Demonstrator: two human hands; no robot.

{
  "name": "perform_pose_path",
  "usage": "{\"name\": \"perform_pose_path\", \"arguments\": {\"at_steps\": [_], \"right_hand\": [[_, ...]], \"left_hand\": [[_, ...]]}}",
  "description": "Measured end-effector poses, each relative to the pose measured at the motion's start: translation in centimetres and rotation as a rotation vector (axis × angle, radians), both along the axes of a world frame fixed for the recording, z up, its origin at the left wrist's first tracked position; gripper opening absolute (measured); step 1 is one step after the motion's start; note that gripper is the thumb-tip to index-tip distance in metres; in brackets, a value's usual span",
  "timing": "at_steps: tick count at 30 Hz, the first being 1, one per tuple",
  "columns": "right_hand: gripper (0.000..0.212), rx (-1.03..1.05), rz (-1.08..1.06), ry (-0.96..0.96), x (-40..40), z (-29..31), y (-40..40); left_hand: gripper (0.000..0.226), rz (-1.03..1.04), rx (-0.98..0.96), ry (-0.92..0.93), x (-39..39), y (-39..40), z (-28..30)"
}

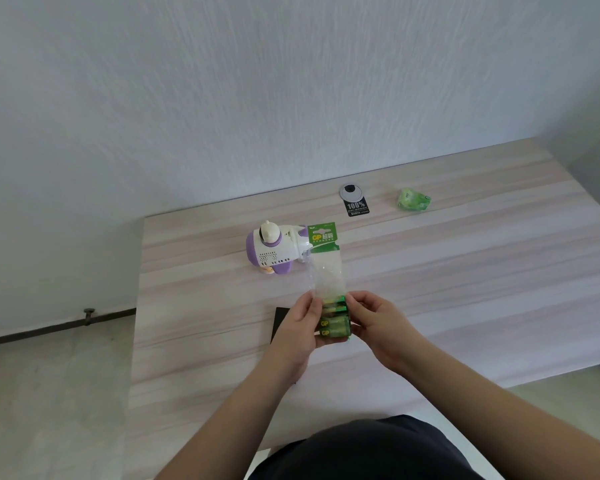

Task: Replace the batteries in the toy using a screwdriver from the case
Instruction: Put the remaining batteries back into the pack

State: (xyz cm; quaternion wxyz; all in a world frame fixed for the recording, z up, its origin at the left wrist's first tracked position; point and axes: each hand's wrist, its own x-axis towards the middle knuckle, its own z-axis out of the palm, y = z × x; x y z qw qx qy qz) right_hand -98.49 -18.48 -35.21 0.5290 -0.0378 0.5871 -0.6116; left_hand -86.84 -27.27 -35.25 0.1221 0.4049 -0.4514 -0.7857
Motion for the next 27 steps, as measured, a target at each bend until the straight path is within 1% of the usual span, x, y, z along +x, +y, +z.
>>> {"name": "perform_pose_path", "arguments": {"at_steps": [3, 6, 10, 13, 15, 17, 21, 24, 27], "right_hand": [[0.022, 0.01, -0.004, 0.036, -0.2, -0.3, 0.0], [0.016, 0.012, 0.013, 0.09, -0.5, -0.4, 0.1], [0.023, 0.043, 0.073, 0.173, -1.6, -0.6, 0.0], [0.03, 0.133, 0.019, 0.23, -2.9, -2.0, 0.2], [0.028, 0.225, -0.035, 0.266, -3.8, -3.7, 0.8], [0.026, 0.317, -0.022, 0.32, -4.5, -5.5, 1.4], [0.02, 0.464, 0.138, 0.435, -4.8, -9.0, 2.4], [0.024, 0.516, 0.318, 0.551, -4.3, -10.8, 2.3], [0.031, 0.531, 0.439, 0.651, -3.4, -11.6, 1.7]], "left_hand": [[0.029, 0.008, -0.002, -0.008, -0.3, 0.2, -0.2], [0.029, 0.029, 0.0, -0.043, -1.0, 0.2, -0.3], [0.027, 0.087, 0.085, -0.057, -1.8, 0.3, -0.4], [0.026, 0.129, 0.134, -0.044, -2.2, 0.3, -0.3], [0.025, 0.157, 0.165, -0.032, -2.2, 0.4, -0.3], [0.025, 0.173, 0.191, -0.019, -2.1, 0.4, -0.1], [0.025, 0.207, 0.217, -0.016, -1.7, 0.5, -0.3], [0.024, 0.233, 0.226, -0.015, -1.4, 0.5, -0.4], [0.024, 0.247, 0.225, 0.004, -0.9, 0.6, -0.1]]}}
